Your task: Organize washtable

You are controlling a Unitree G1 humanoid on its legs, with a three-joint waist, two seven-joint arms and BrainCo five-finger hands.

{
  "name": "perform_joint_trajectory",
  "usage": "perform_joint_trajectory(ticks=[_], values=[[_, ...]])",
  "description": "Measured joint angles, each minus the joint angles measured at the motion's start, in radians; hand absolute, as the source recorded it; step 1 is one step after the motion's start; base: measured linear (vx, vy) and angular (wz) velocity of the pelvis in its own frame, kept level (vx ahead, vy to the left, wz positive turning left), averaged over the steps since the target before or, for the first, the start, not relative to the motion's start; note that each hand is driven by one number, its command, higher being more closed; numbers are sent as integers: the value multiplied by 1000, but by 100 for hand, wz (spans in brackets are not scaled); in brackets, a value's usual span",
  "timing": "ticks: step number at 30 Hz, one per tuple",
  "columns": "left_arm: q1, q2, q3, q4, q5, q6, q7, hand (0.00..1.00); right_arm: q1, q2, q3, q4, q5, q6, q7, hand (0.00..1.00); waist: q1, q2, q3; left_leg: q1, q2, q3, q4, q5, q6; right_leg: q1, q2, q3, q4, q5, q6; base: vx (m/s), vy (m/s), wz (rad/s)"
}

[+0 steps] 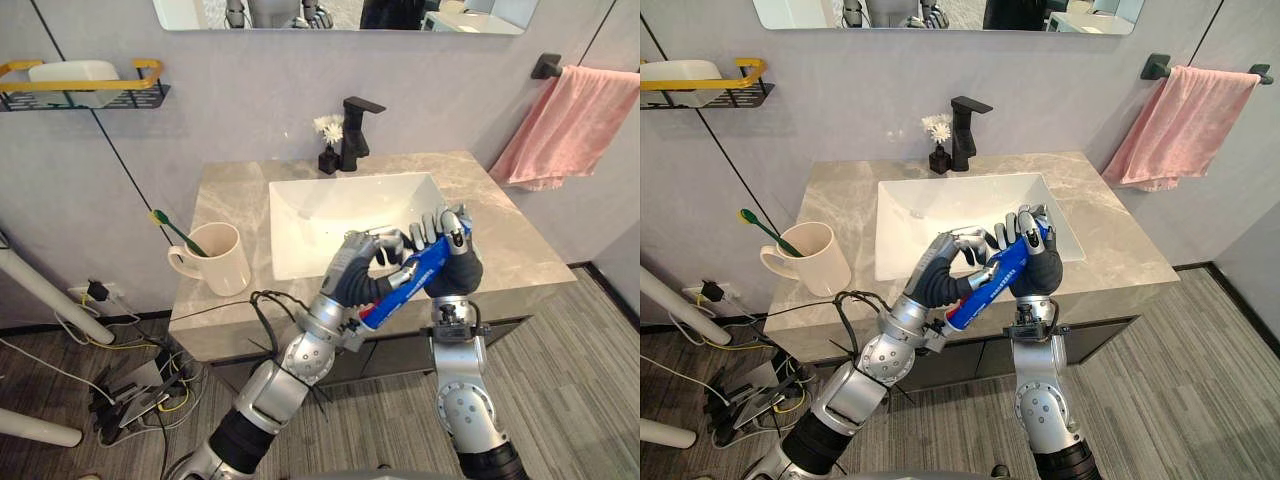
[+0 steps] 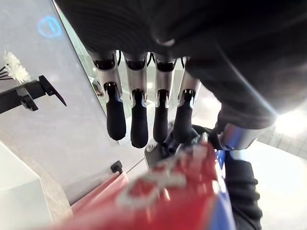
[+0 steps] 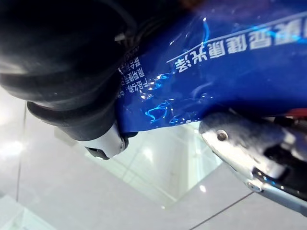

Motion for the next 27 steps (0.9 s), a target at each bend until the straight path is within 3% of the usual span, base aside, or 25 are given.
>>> perform_joint_trajectory(ticks=[7, 19, 27], values=[[22, -12, 148, -67, -9, 1, 86, 0, 0, 1, -96, 0, -21, -11, -13, 100, 0, 1, -1, 6, -4, -11, 0, 3, 2, 11, -5, -16, 1, 0, 0, -32, -13, 4], [140, -11, 360, -289, -21, -5, 132, 0, -57, -1, -163, 0, -56, -13, -13, 100, 3, 7, -4, 7, -8, -47, 0, 11, 4, 33, -9, -46, 1, -5, -1, -25, -15, 8], [217, -17, 600, -444, -28, -5, 232, 0, -268, -5, -199, 20, -100, -43, -50, 100, 39, 24, -17, 20, -10, -107, -41, 47, -1, 59, -10, -106, 5, -17, 1, -36, -30, 22]])
